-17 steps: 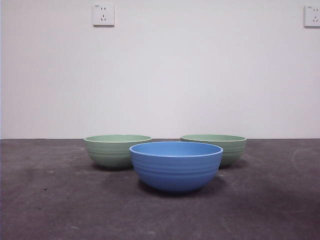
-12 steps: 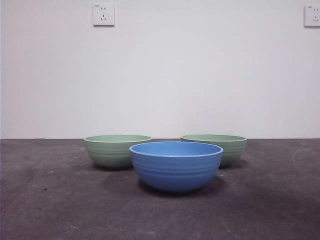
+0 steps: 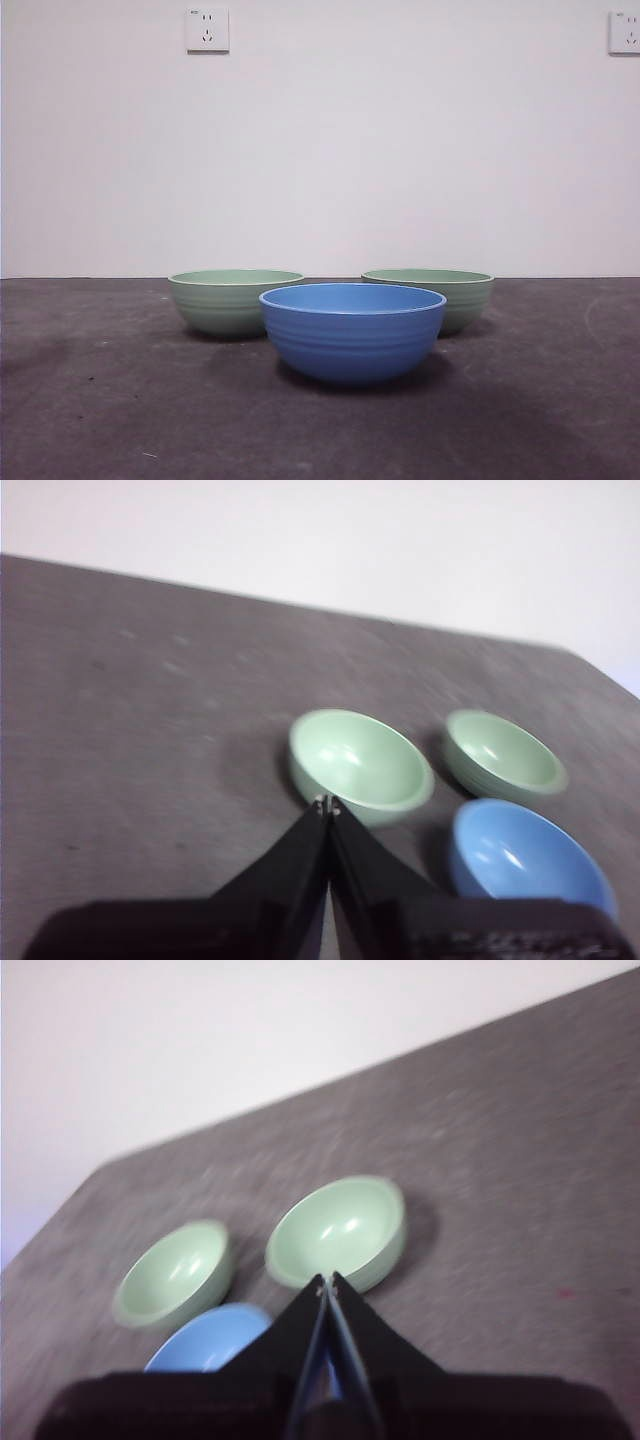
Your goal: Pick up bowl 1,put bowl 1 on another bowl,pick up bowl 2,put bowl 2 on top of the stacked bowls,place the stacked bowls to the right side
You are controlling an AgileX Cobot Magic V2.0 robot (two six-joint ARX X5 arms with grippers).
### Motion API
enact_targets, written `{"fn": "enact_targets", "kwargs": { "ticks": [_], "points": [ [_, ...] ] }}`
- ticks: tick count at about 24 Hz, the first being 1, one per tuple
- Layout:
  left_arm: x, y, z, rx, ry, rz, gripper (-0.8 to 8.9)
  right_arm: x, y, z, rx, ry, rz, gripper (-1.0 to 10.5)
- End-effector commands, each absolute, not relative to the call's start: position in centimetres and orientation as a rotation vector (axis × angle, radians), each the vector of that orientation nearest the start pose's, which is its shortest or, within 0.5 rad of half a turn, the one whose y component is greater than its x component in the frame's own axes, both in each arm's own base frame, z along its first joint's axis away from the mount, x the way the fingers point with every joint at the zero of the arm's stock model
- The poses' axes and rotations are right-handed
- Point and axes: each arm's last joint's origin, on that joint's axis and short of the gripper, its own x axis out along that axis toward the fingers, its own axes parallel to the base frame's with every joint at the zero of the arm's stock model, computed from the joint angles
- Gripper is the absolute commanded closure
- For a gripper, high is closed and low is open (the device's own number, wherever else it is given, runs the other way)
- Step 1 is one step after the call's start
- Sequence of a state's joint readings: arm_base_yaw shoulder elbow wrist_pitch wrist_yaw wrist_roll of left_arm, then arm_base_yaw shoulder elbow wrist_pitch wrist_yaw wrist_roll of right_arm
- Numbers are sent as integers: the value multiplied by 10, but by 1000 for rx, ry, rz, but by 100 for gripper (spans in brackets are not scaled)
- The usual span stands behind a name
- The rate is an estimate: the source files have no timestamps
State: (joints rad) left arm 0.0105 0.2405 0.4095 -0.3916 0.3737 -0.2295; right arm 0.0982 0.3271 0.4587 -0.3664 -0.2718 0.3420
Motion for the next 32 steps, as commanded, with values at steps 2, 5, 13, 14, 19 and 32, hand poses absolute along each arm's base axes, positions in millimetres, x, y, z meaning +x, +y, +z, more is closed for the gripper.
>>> {"fn": "enact_targets", "kwargs": {
  "ticks": [2,5,13,14,19,32],
  "points": [
    [93,-13,266,-187,320,-462,821,104,22,284,264,400,453,958],
    [100,-15,280,-163,368,-563,822,113,25,302,218,507,538,958],
    [109,-17,306,-115,485,-678,822,132,29,328,112,720,649,958],
    [110,-17,308,-113,503,-679,822,133,29,329,99,750,655,958],
    [113,-17,311,-113,548,-681,818,136,29,329,88,805,656,958],
    [114,-17,311,-172,576,-660,179,139,29,328,128,827,629,372]
  ]
}}
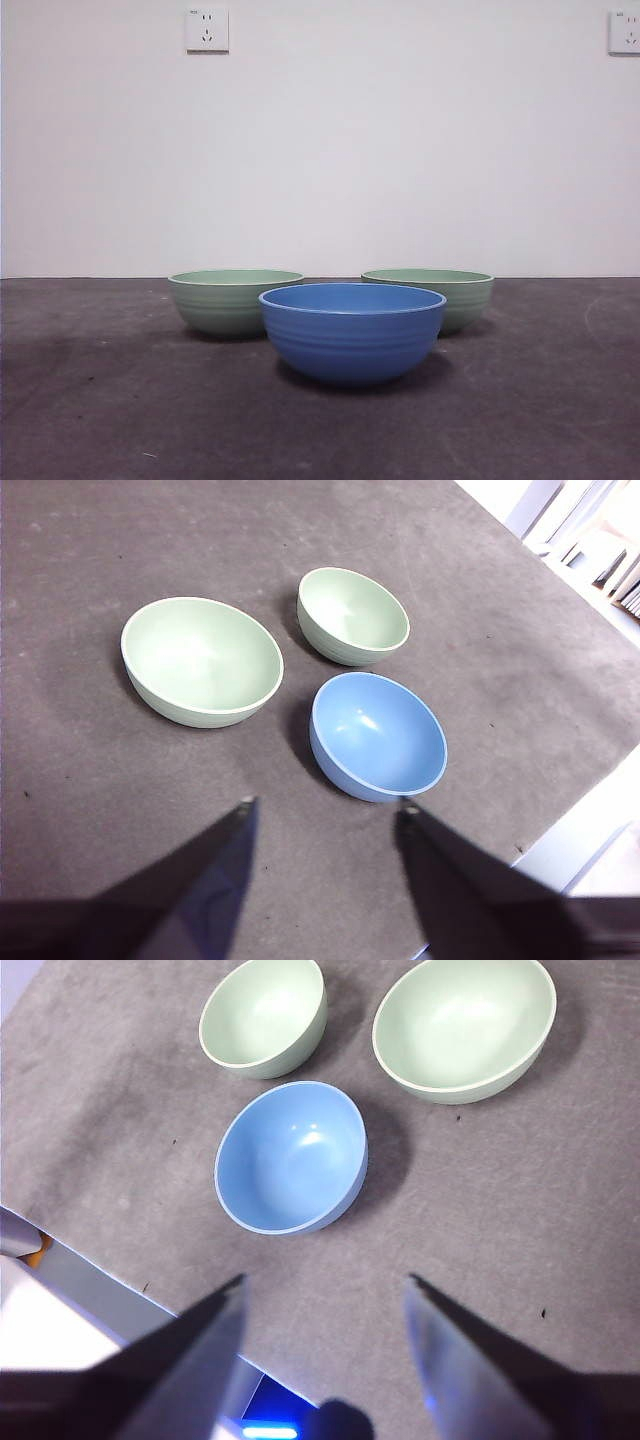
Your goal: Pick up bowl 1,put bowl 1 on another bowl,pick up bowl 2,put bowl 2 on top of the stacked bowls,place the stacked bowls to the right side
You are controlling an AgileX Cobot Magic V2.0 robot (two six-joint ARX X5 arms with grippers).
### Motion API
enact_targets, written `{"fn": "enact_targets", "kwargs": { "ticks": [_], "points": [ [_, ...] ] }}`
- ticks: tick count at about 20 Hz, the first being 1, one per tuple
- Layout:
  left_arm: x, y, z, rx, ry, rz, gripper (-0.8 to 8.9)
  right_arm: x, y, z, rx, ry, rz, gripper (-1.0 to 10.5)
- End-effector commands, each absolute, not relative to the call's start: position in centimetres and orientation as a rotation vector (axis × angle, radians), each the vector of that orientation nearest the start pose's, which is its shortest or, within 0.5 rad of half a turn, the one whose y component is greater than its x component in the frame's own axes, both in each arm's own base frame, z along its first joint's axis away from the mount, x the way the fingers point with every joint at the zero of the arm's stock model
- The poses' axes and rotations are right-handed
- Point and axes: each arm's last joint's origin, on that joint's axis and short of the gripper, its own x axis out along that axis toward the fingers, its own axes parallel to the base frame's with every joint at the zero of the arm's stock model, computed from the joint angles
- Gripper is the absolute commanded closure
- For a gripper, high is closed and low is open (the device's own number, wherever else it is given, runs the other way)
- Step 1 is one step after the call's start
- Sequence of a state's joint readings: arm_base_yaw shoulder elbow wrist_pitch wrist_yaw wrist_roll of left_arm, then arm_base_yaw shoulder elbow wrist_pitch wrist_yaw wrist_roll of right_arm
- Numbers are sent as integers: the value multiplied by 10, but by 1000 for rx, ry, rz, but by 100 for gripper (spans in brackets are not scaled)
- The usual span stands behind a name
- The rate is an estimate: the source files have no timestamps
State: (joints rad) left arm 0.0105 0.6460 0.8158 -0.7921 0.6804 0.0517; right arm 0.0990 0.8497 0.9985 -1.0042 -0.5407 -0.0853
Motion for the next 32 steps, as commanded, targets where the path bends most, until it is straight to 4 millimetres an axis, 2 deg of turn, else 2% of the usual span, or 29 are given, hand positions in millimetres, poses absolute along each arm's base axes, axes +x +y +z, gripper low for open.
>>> {"fn": "enact_targets", "kwargs": {
  "ticks": [1,9,14,21,32],
  "points": [
    [114,-17,311,-172,576,-660,179,139,29,328,133,830,627,372],
    [114,-17,311,-172,576,-661,180,146,29,326,147,847,569,379],
    [114,-17,311,-172,576,-661,180,162,29,326,186,816,506,380],
    [114,-17,311,-174,581,-661,180,206,39,311,225,817,430,380],
    [113,-17,310,-180,599,-660,180,285,72,249,216,885,343,382]
  ]
}}
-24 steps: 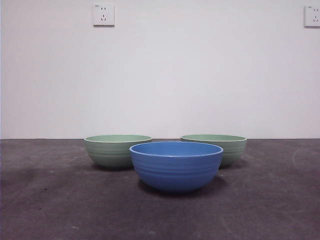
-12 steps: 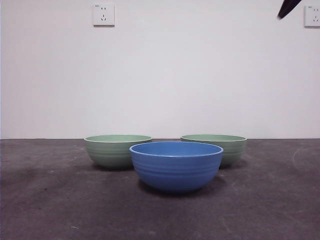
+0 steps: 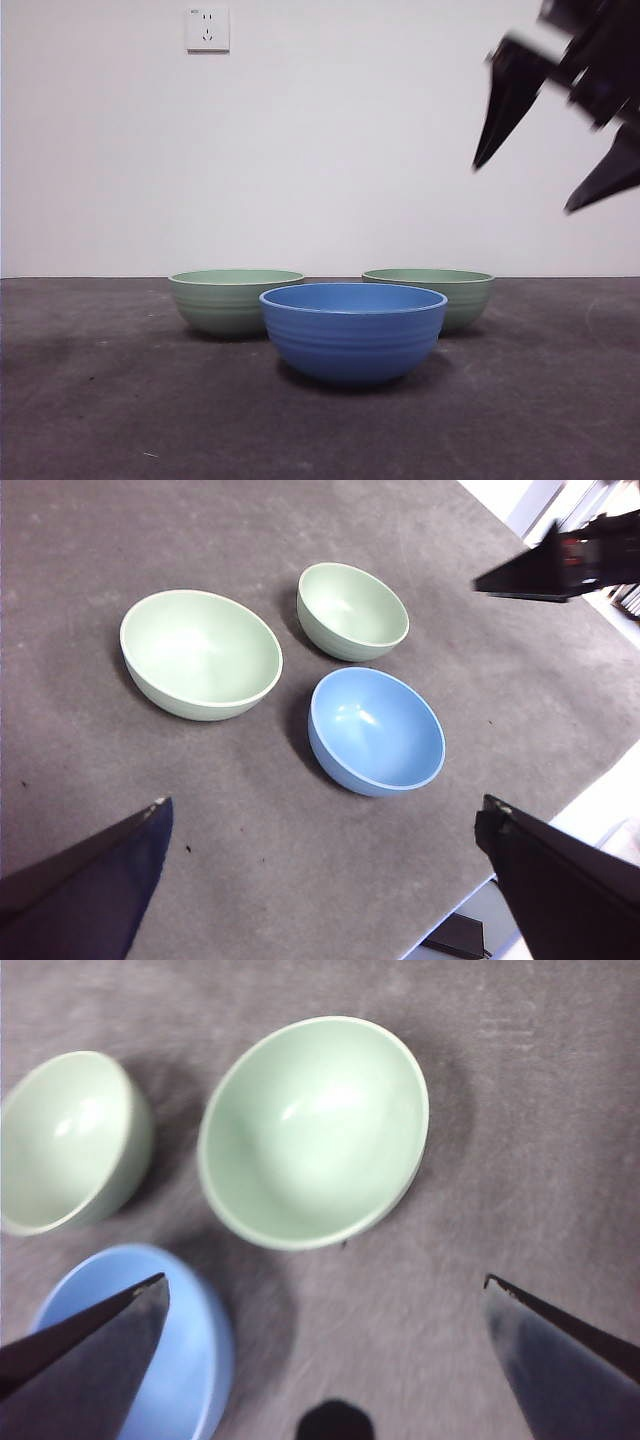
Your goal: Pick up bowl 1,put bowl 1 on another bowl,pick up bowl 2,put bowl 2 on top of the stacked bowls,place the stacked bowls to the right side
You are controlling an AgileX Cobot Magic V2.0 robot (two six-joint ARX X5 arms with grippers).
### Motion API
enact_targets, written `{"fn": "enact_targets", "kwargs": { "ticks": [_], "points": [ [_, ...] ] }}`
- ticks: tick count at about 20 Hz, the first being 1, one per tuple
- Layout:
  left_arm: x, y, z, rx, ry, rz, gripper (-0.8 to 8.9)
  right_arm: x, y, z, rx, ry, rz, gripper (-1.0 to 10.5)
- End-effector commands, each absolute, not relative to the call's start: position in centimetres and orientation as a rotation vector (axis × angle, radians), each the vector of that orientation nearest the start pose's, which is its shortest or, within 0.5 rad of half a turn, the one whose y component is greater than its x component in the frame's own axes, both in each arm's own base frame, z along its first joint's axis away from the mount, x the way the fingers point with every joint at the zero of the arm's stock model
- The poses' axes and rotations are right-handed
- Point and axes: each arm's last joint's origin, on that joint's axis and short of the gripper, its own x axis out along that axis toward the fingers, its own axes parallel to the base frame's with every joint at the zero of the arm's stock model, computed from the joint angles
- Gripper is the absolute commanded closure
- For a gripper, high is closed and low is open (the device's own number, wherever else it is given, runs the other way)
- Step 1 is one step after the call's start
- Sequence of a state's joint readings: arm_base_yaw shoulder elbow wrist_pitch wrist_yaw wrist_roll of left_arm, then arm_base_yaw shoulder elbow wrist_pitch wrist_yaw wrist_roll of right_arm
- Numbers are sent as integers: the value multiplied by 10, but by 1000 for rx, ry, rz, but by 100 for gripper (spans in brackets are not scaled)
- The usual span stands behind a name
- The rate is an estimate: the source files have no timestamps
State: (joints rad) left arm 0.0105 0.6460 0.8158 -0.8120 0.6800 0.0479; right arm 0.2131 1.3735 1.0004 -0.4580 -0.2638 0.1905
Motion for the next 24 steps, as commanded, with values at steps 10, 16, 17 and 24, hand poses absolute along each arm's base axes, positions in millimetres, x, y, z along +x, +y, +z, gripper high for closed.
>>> {"fn": "enact_targets", "kwargs": {
  "ticks": [10,16,17,24],
  "points": [
    [112,-17,308,-188,620,-659,180,330,84,199,222,899,243,422],
    [112,-17,308,-188,621,-658,181,347,89,174,222,919,237,520],
    [111,-17,308,-189,624,-659,180,348,89,170,230,924,231,524],
    [111,-17,307,-192,632,-658,181,353,90,170,236,885,236,894]
  ]
}}
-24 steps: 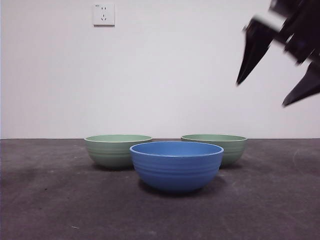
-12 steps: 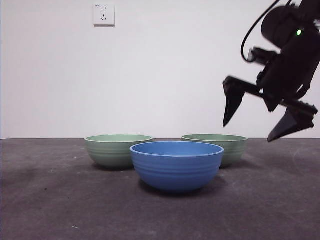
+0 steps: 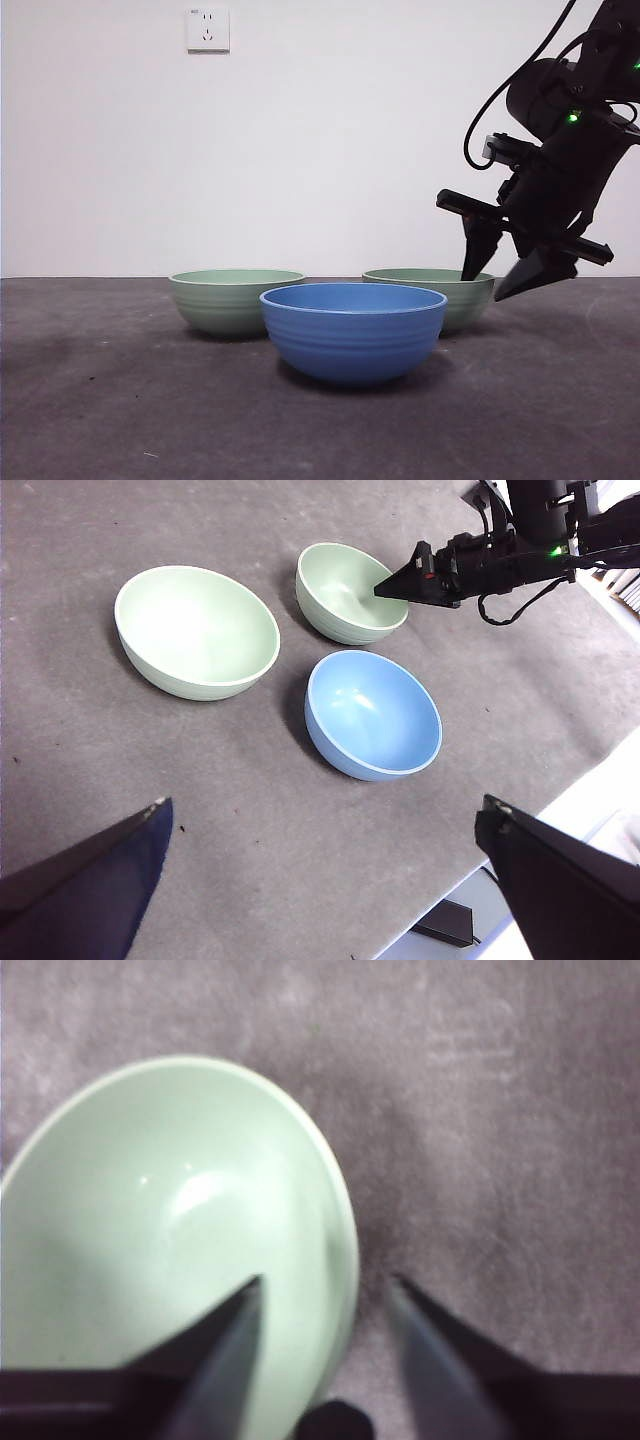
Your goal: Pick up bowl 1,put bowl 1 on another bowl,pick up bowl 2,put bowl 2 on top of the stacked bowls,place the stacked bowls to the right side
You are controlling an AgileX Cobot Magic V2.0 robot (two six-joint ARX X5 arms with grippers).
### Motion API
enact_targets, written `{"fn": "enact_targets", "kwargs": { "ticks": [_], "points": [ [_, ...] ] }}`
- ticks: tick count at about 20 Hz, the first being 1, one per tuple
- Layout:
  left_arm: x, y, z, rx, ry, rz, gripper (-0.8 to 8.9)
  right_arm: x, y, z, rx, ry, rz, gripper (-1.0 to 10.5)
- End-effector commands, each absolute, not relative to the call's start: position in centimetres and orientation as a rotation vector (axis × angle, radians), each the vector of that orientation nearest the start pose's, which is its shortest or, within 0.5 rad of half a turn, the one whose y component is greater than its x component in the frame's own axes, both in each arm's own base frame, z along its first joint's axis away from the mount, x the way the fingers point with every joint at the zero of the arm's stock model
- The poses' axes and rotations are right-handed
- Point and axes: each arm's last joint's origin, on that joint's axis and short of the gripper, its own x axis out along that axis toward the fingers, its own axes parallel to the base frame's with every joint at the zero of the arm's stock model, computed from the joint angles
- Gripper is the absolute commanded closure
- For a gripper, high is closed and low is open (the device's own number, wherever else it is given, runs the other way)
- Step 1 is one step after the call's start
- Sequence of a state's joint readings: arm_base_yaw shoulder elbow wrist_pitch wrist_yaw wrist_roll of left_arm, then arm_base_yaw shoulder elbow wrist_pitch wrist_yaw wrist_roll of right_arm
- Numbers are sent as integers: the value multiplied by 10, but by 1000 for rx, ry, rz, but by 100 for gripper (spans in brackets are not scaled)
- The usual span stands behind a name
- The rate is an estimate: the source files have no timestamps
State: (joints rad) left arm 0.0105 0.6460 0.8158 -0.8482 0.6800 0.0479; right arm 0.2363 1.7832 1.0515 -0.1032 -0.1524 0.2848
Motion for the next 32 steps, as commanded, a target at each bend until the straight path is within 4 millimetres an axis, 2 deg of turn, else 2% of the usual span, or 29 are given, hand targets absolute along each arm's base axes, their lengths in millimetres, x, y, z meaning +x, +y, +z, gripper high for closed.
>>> {"fn": "enact_targets", "kwargs": {
  "ticks": [1,8,11,16,20,23,26,32],
  "points": [
    [111,-17,307,-192,632,-658,180,353,90,170,236,884,237,934],
    [111,-17,307,-192,632,-657,180,354,90,173,238,868,239,958],
    [111,-17,307,-191,632,-657,181,348,89,192,242,829,251,958],
    [111,-17,307,-184,631,-647,180,312,83,247,149,806,306,958],
    [112,-16,307,-176,634,-625,181,278,91,268,67,861,374,958],
    [112,-16,307,-177,634,-626,181,265,112,265,13,927,444,958],
    [112,-16,307,-177,635,-626,181,261,135,255,-41,956,487,959],
    [112,-16,307,-177,635,-626,180,268,163,220,-124,1037,493,958]
  ]
}}
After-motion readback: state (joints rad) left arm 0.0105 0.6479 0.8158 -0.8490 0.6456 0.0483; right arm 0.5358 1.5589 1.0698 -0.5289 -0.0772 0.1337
